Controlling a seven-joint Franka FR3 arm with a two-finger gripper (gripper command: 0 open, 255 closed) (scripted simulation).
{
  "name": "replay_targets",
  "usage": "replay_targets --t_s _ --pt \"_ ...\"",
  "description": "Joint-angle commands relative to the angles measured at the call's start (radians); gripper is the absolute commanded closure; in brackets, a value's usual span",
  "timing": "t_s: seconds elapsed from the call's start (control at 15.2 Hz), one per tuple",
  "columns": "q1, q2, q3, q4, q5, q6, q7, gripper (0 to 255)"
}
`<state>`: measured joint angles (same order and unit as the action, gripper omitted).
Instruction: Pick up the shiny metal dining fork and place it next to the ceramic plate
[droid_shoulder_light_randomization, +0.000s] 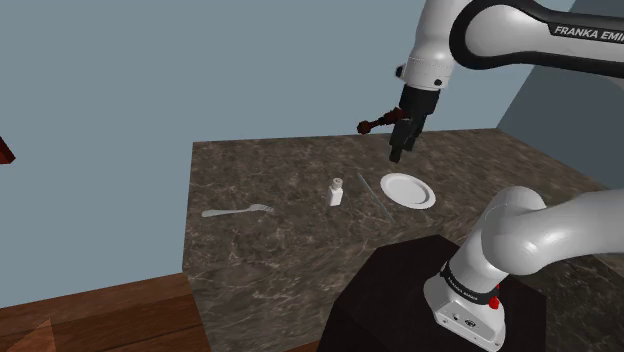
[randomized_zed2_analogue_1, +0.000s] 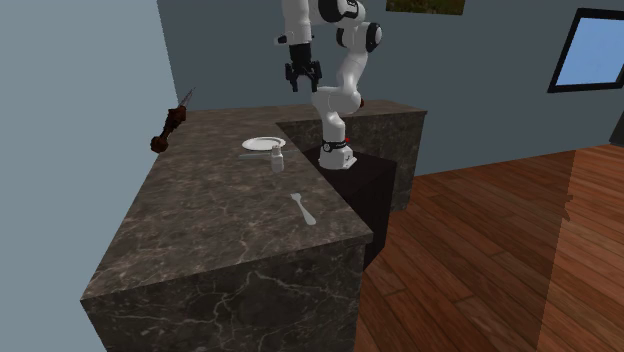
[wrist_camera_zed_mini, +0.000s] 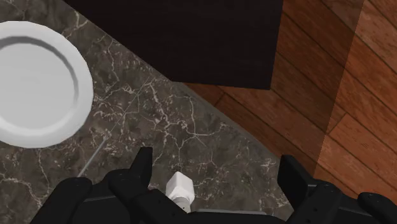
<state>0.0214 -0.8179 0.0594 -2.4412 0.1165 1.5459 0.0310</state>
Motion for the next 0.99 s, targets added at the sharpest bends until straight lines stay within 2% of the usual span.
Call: replay_targets --t_s 0.0,0.46,0.92 --pt "0.000 0.000 0.000 0.000 0.000 0.000 0.000 0" --pt "0.039 0.268 0.032 0.066 0.006 0.188 -0.077 0" --pt "0.073 0.544 0.071 0.194 -0.004 0.324 -0.138 0"
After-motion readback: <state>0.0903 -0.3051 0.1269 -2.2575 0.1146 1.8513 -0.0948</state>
